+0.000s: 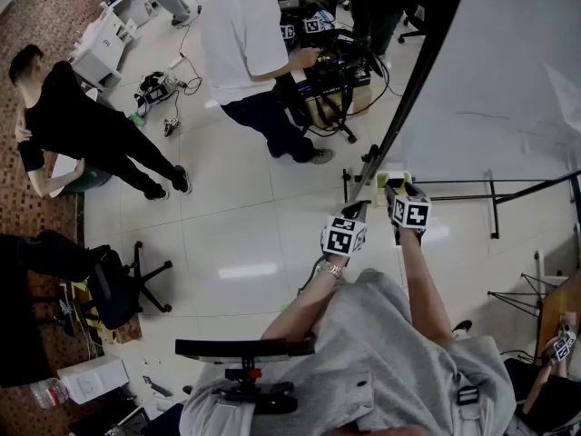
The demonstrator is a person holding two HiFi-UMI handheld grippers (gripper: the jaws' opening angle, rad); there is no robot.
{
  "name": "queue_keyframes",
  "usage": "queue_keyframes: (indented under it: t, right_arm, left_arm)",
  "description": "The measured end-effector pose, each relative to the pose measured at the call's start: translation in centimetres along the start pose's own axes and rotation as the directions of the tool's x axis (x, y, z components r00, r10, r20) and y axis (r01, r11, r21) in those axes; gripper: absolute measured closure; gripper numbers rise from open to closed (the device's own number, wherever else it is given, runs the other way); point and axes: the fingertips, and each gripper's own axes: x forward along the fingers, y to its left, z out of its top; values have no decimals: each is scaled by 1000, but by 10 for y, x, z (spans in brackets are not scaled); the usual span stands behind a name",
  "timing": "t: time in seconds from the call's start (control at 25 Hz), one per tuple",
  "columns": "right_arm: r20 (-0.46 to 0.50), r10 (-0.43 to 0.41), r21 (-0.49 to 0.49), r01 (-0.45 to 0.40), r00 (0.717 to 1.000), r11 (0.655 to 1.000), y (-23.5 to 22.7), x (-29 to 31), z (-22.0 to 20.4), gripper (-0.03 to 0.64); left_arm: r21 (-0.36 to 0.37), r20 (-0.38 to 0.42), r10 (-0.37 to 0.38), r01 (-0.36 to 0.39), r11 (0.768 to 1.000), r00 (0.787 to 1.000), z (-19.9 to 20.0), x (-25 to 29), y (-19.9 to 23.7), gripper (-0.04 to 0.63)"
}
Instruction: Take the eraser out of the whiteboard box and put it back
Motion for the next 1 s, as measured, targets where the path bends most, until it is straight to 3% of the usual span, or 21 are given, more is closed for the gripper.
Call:
queue_keyframes:
  t: [0.44, 0.68, 1.0]
  right_arm:
    - [-102, 33, 8, -32, 994, 999, -7, 34, -1, 324]
    - [-107, 4, -24, -7, 994, 1000, -11, 38, 1, 353]
    - [39, 100, 16, -101, 994, 995, -7, -20, 44, 365]
  left_arm:
    - [-15, 23, -14, 15, 1000, 1000, 35, 28, 5, 592]
    - [-25, 5, -21, 21, 999, 1000, 34, 36, -1, 592]
    - [-40, 12, -3, 3, 999, 1000, 34, 36, 5, 592]
